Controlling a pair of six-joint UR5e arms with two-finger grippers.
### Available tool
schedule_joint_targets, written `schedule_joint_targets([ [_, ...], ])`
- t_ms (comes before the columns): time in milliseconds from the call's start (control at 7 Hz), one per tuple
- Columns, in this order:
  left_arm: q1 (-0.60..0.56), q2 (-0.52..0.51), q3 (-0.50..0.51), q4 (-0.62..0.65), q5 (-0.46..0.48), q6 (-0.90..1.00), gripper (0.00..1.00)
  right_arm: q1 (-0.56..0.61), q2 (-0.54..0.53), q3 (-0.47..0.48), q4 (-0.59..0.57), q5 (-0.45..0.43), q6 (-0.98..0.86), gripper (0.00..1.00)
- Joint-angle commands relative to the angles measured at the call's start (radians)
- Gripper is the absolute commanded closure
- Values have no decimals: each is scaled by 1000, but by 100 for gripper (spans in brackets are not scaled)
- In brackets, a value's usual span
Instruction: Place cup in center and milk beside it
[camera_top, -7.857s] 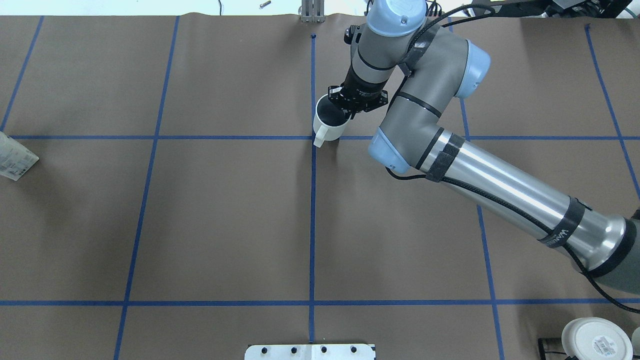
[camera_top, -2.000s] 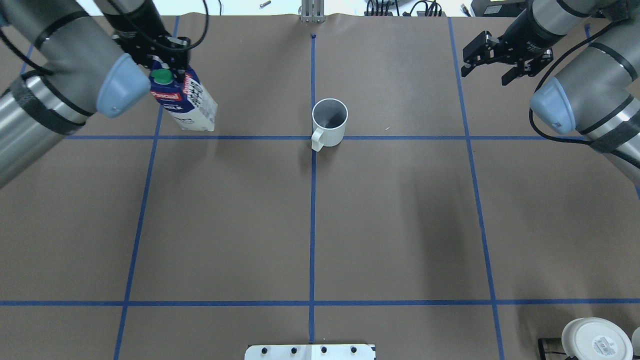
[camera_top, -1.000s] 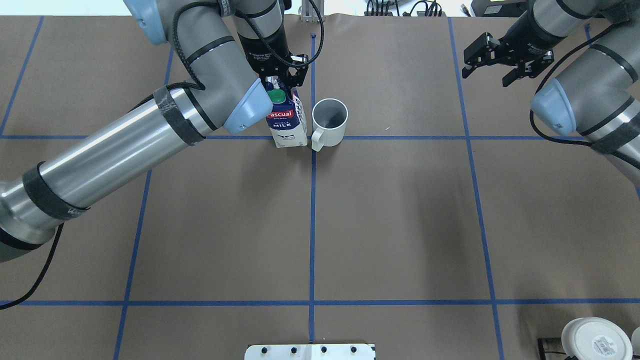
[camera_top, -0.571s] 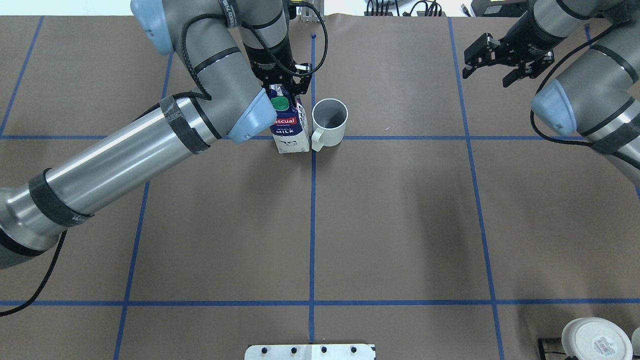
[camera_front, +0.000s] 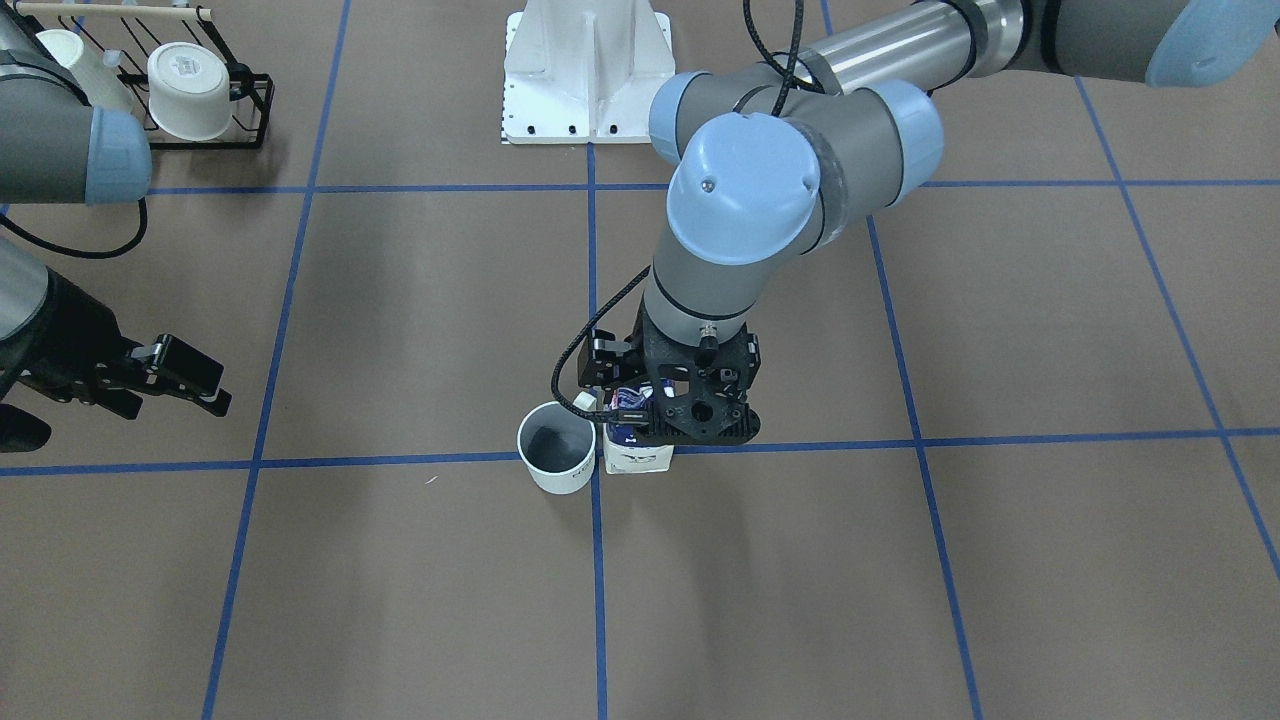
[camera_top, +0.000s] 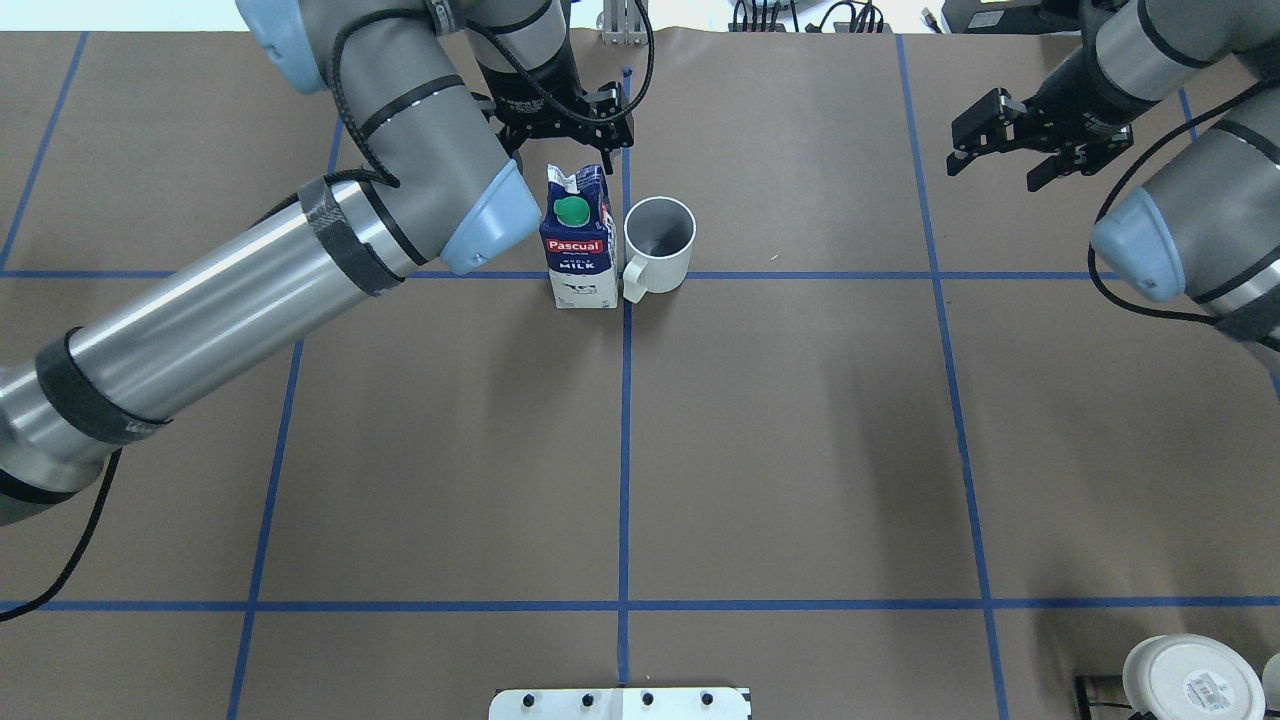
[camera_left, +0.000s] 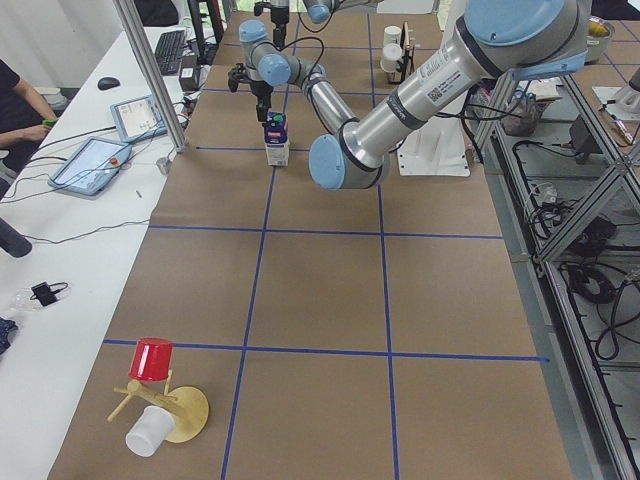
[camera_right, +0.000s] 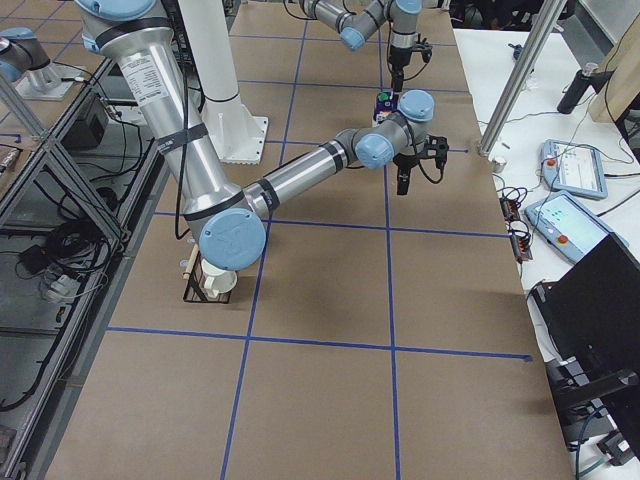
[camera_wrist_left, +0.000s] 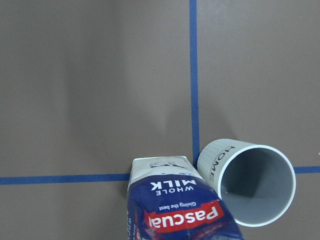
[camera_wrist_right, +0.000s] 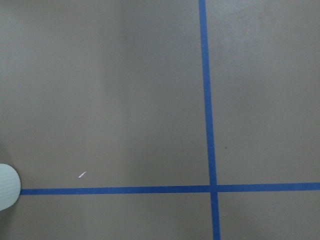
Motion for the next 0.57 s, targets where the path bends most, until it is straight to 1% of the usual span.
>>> schedule_joint_targets([
  [0, -68, 131, -159, -16, -91, 16, 1, -7, -73, 20, 119, -48, 2, 0],
  [143, -71, 313, -362, -20, -90, 11, 1, 34, -107, 20, 121, -59, 1, 0],
  [286, -124, 461, -472, -20, -93, 20, 1, 42, -140, 12, 159, -63, -19, 0],
  [429, -206, 521, -488, -16, -102, 118, 1, 56, -159, 5, 171, -88, -22, 0],
])
